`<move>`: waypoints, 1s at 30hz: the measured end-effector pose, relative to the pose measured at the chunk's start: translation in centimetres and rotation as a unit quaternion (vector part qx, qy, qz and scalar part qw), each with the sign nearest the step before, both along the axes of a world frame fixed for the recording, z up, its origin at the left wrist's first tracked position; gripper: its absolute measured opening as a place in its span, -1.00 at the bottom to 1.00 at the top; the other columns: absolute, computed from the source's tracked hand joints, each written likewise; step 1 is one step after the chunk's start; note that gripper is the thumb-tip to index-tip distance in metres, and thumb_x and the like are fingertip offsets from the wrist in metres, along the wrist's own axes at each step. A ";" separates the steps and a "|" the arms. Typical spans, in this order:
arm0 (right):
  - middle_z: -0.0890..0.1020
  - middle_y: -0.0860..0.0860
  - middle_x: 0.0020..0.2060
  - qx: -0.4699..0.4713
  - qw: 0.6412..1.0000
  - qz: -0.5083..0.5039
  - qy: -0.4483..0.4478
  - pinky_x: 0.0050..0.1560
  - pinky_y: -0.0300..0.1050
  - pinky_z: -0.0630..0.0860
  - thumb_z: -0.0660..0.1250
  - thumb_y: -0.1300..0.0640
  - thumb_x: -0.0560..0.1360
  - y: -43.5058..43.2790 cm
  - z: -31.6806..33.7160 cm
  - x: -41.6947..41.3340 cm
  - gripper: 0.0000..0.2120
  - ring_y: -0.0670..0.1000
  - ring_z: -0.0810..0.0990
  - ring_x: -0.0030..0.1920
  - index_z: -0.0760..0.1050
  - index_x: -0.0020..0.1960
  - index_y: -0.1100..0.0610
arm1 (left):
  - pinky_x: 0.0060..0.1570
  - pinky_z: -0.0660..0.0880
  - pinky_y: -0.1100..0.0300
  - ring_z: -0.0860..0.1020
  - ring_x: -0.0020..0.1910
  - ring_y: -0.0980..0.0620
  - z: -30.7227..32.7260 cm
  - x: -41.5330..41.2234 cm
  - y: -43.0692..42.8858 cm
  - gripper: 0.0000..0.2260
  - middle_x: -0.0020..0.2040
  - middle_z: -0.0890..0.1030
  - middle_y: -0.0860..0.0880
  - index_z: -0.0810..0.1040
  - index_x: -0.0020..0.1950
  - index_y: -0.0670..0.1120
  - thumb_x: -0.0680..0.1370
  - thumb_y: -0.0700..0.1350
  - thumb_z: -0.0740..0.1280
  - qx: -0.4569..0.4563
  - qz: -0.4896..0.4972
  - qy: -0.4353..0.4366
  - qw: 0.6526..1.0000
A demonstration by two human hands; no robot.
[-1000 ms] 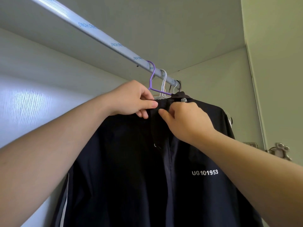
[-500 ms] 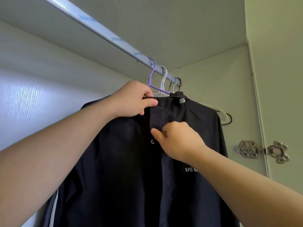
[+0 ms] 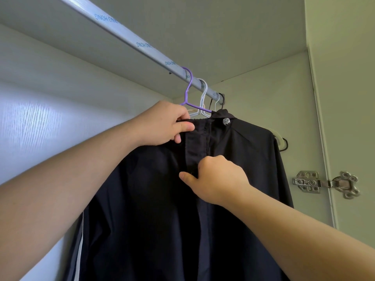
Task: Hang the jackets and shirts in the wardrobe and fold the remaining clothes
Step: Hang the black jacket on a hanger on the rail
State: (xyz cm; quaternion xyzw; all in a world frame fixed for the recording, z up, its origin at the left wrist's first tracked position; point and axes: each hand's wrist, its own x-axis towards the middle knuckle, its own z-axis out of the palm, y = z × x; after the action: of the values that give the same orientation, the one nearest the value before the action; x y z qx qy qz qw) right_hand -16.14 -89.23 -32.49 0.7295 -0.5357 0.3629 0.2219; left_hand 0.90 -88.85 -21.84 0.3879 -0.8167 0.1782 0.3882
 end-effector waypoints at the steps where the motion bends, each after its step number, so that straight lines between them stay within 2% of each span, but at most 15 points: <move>1: 0.52 -0.06 -0.40 0.001 1.000 -0.002 0.005 -0.44 -0.17 0.27 0.20 -0.42 0.51 0.0 0.0 0.1 -0.43 -0.01 0.50 -0.43 0.41 -0.34 0.05 | -0.17 0.56 0.11 0.64 -0.36 0.16 0.0 0.1 0.0 -0.85 -0.35 0.69 0.07 0.56 -0.10 0.04 0.63 0.06 0.36 -0.006 0.006 -0.007 1.000; 4: 0.52 -0.05 -0.38 -0.006 1.000 -0.009 0.010 -0.43 -0.16 0.27 0.19 -0.42 0.52 0.1 0.1 0.1 -0.44 0.00 0.50 -0.41 0.40 -0.32 0.05 | -0.20 0.48 0.10 0.60 -0.30 0.15 0.3 0.0 0.1 -0.72 -0.36 0.65 0.04 0.54 -0.16 -0.02 0.66 0.10 0.27 -0.063 0.058 -0.063 0.994; 7: 0.52 -0.04 -0.35 -0.006 1.000 -0.012 0.007 -0.43 -0.16 0.27 0.17 -0.43 0.53 0.1 0.6 -0.1 -0.43 0.01 0.49 -0.40 0.38 -0.31 0.06 | -0.22 0.40 0.17 0.60 -0.28 0.20 0.3 0.1 0.4 -0.81 -0.30 0.65 0.07 0.58 -0.08 0.00 0.65 0.07 0.30 -0.054 0.053 -0.068 0.995; 9: 0.51 -0.03 -0.34 -0.002 1.000 -0.012 0.003 -0.42 -0.15 0.27 0.17 -0.43 0.53 0.2 0.8 -0.2 -0.44 0.01 0.49 -0.39 0.38 -0.29 0.05 | -0.23 0.47 0.19 0.62 -0.31 0.20 0.2 0.1 0.5 -0.85 -0.30 0.67 0.05 0.60 -0.07 0.03 0.64 0.05 0.34 -0.022 0.027 -0.042 0.999; 11: 0.52 -0.04 -0.32 -0.003 1.000 -0.010 0.002 -0.42 -0.15 0.28 0.15 -0.43 0.53 0.2 1.0 -0.2 -0.46 0.01 0.49 -0.37 0.40 -0.26 0.04 | -0.13 0.59 0.13 0.66 -0.30 0.14 0.3 0.3 0.6 -0.87 -0.27 0.70 0.04 0.61 -0.06 0.01 0.62 0.03 0.38 0.005 -0.007 -0.015 1.000; 14: 0.52 -0.05 -0.31 -0.011 1.000 -0.007 -0.005 -0.41 -0.15 0.27 0.15 -0.42 0.54 0.2 1.3 -0.3 -0.47 0.01 0.48 -0.38 0.41 -0.24 0.04 | -0.04 0.62 0.10 0.69 -0.26 0.10 0.6 0.5 0.8 -0.89 -0.23 0.72 0.03 0.63 -0.03 -0.03 0.61 0.00 0.40 0.030 -0.017 -0.009 0.999; 16: 0.52 -0.05 -0.31 -0.017 1.000 -0.012 -0.007 -0.40 -0.15 0.28 0.15 -0.41 0.54 0.2 1.3 -0.2 -0.48 0.01 0.47 -0.38 0.41 -0.23 0.04 | -0.13 0.59 0.23 0.68 -0.26 0.15 0.7 0.8 0.9 -0.96 -0.23 0.72 0.08 0.65 0.01 0.01 0.58 -0.08 0.44 0.055 -0.023 -0.014 0.998; 17: 0.52 -0.05 -0.30 -0.026 0.999 -0.013 -0.014 -0.39 -0.14 0.30 0.16 -0.40 0.54 0.2 1.3 -0.3 -0.50 0.02 0.47 -0.37 0.42 -0.21 0.03 | -0.21 0.54 0.34 0.67 -0.27 0.18 0.8 1.0 1.1 -0.91 -0.24 0.71 0.12 0.65 0.03 0.04 0.56 -0.13 0.46 0.064 -0.025 -0.016 0.998; 20: 0.54 -0.05 -0.17 -0.134 0.989 0.019 -0.062 -0.30 -0.05 0.40 0.23 -0.30 0.55 0.4 1.8 -0.5 -0.65 0.10 0.49 -0.27 0.36 -0.07 -0.01 | -0.27 0.46 0.46 0.68 -0.26 0.18 0.9 1.4 1.2 -0.83 -0.25 0.71 0.14 0.66 0.07 -0.03 0.54 -0.25 0.46 0.069 -0.034 0.000 0.997; 22: 0.51 -0.04 0.01 -0.239 0.964 0.083 -0.086 -0.28 -0.01 0.47 0.30 -0.16 0.57 0.7 2.7 -0.6 -0.74 0.11 0.53 -0.18 0.37 0.11 -0.01 | -0.29 0.46 0.46 0.69 -0.26 0.17 0.9 1.5 1.2 -0.84 -0.25 0.72 0.11 0.66 0.06 -0.05 0.53 -0.26 0.47 0.070 -0.040 0.011 0.997; 23: 0.49 -0.03 0.11 -0.272 0.952 0.112 -0.082 -0.29 -0.01 0.49 0.32 -0.09 0.58 1.0 3.3 -0.7 -0.71 0.09 0.55 -0.15 0.38 0.22 -0.01 | -0.28 0.46 0.46 0.69 -0.26 0.17 0.9 1.5 1.2 -0.83 -0.26 0.72 0.10 0.66 0.05 -0.03 0.52 -0.25 0.49 0.073 -0.042 0.015 0.996; 25: 0.45 0.00 0.25 -0.303 0.942 0.142 -0.034 -0.31 -0.03 0.50 0.33 0.00 0.59 1.2 4.6 -0.8 -0.63 0.06 0.56 -0.09 0.40 0.37 0.00 | -0.23 0.50 0.41 0.70 -0.23 0.16 1.0 1.6 1.3 -0.78 -0.24 0.73 0.07 0.65 0.07 0.01 0.50 -0.23 0.52 0.078 -0.038 0.022 0.996; 26: 0.45 0.01 0.27 -0.310 0.939 0.147 0.000 -0.30 -0.02 0.52 0.33 0.03 0.60 1.3 5.2 -0.9 -0.64 0.06 0.57 -0.06 0.43 0.38 0.01 | -0.16 0.53 0.33 0.71 -0.19 0.13 1.1 1.7 1.4 -0.75 -0.21 0.74 0.05 0.65 0.09 0.01 0.48 -0.24 0.53 0.080 -0.036 0.023 0.996; 28: 0.51 0.02 0.21 -0.303 0.941 0.138 0.061 -0.23 0.04 0.56 0.29 0.04 0.64 1.3 6.1 -0.9 -0.73 0.12 0.59 -0.03 0.52 0.31 0.05 | 0.03 0.60 0.12 0.73 -0.09 0.03 1.3 1.7 1.5 -0.71 -0.12 0.75 -0.01 0.67 0.13 -0.03 0.47 -0.31 0.51 0.089 -0.040 0.015 0.995; 30: 0.54 0.03 0.10 -0.286 0.945 0.132 0.085 -0.17 0.10 0.56 0.24 0.03 0.66 1.2 6.6 -0.9 -0.77 0.19 0.58 -0.06 0.56 0.22 0.10 | 0.08 0.60 0.11 0.73 -0.08 0.01 1.4 1.9 1.4 -0.70 -0.09 0.75 -0.04 0.68 0.12 -0.07 0.49 -0.39 0.44 0.102 -0.053 0.015 0.993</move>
State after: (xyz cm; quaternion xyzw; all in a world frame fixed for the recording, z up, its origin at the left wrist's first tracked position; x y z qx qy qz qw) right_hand -17.03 -88.05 -25.91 0.7275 -0.2875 0.4637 0.4159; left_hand 2.81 -87.40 -20.47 0.3842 -0.8443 0.0673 0.3674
